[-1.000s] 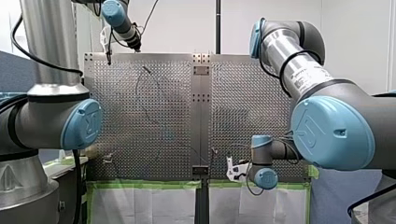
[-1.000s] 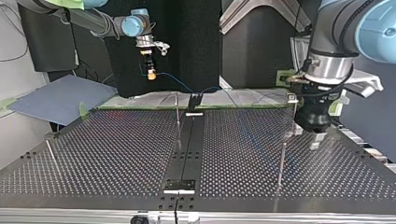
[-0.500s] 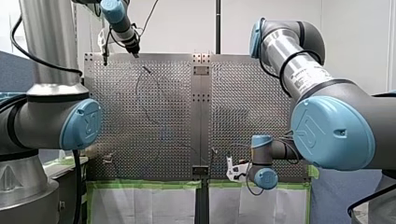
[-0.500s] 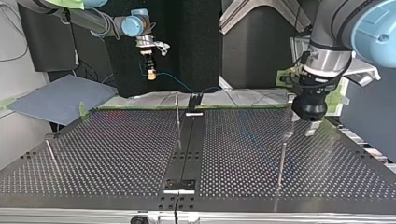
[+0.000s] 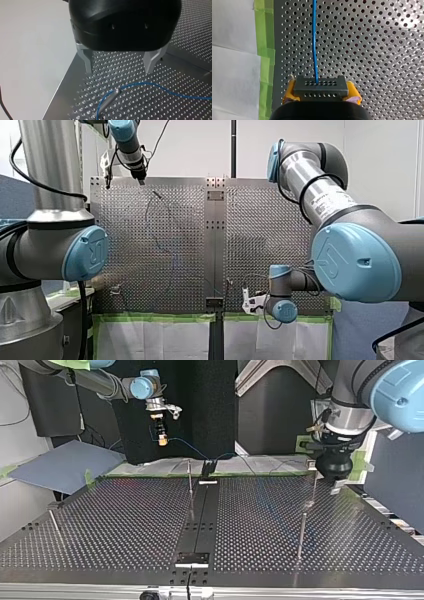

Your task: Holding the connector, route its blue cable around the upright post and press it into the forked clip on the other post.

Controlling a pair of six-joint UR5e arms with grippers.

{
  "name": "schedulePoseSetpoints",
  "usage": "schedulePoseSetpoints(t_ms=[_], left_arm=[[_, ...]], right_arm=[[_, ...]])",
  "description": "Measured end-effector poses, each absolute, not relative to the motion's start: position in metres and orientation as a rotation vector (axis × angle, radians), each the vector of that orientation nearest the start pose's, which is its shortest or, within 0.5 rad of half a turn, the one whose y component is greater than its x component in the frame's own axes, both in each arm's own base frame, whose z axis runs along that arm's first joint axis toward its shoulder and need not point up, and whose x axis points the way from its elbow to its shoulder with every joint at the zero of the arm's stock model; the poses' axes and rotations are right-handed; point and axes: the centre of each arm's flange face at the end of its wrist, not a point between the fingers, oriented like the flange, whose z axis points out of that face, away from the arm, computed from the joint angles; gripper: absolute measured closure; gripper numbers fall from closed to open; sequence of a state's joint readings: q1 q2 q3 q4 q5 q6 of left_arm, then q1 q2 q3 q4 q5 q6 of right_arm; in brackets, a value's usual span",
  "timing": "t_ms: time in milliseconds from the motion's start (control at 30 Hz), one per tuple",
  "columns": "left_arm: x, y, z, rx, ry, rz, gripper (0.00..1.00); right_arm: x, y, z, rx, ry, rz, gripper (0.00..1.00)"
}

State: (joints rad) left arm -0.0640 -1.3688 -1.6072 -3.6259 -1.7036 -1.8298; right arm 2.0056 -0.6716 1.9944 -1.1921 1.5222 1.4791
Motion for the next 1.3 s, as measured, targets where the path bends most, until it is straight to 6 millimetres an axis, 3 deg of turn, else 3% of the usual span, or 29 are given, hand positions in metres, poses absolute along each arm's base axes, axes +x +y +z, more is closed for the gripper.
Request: schedulePoseSetpoints(t_ms=[967, 1300], left_arm=[[0.360, -0.139, 0.522, -0.255, 1.802, -0.004, 0.02], [0.363, -0.155, 0.492, -0.116, 1.811, -0.015, 0.02]], right_arm=[[0.342, -0.408, -0.065, 1.698, -0.928, 1.414, 1.00], [0.342, -0.409, -0.065, 1.695, -0.927, 1.417, 1.00]])
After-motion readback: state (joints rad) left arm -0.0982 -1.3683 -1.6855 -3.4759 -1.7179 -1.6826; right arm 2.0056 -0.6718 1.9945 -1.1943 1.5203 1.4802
